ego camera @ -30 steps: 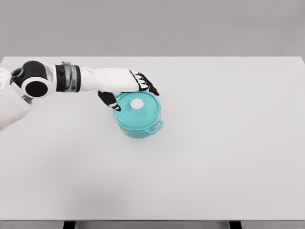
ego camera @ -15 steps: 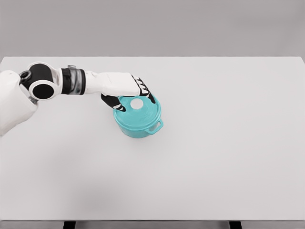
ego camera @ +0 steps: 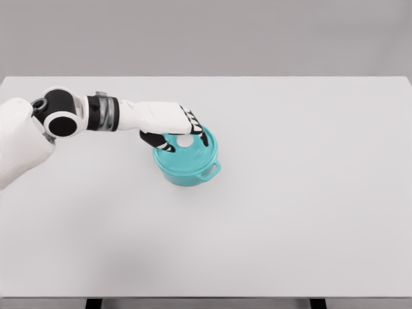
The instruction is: Open the lid of the pot with left arm
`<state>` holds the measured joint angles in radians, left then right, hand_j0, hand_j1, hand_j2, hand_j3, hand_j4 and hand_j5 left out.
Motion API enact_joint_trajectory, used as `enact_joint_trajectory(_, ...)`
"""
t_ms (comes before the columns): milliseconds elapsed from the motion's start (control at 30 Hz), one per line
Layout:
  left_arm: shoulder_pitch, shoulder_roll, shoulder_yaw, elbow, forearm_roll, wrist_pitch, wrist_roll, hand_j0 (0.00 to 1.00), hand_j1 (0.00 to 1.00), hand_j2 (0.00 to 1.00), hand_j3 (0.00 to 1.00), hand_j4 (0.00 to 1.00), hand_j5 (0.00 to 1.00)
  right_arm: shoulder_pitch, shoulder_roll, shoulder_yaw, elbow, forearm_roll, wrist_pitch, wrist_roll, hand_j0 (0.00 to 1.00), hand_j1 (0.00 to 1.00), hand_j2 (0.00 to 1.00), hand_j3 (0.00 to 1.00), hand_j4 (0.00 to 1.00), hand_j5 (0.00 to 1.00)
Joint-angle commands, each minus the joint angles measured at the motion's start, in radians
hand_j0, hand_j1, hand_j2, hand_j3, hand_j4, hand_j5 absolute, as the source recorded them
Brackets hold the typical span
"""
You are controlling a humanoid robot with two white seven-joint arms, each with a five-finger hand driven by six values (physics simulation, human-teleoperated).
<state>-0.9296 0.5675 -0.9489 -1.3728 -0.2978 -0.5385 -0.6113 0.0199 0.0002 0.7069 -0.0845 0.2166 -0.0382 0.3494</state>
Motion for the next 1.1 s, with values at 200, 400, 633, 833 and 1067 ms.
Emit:
enact_joint_trajectory(200,0.002,-0.006,-0.001,0.000,0.005,-0.003,0.000,0.66,0.66,0.66,0.66,0.66,0.66,0.000,0.000,0.000,0.000,0.000,0.000,0.000,1.00,1.00,1.00,1.00,1.00,1.00)
enact_joint_trajectory(400,0.002,-0.006,-0.001,0.000,0.005,-0.034,0.000,0.51,0.51,0.51,0.51,0.51,0.51,0.000,0.000,0.000,0.000,0.000,0.000,0.000,1.00,1.00,1.00,1.00,1.00,1.00)
enact_joint_trajectory(633,0.000,0.008,0.002,-0.002,0.006,-0.040,0.000,0.49,0.49,0.49,0.49,0.49,0.49,0.000,0.000,0.000,0.000,0.000,0.000,0.000,1.00,1.00,1.00,1.00,1.00,1.00)
enact_joint_trajectory(833,-0.023,0.080,0.013,-0.006,0.012,-0.072,0.000,0.44,0.44,0.44,0.44,0.44,0.44,0.000,0.000,0.000,0.000,0.000,0.000,0.000,1.00,1.00,1.00,1.00,1.00,1.00)
enact_joint_trajectory(1067,-0.066,0.244,0.016,0.000,0.003,-0.072,0.000,0.44,0.44,0.44,0.44,0.44,0.44,0.000,0.000,0.000,0.000,0.000,0.000,0.000,1.00,1.00,1.00,1.00,1.00,1.00)
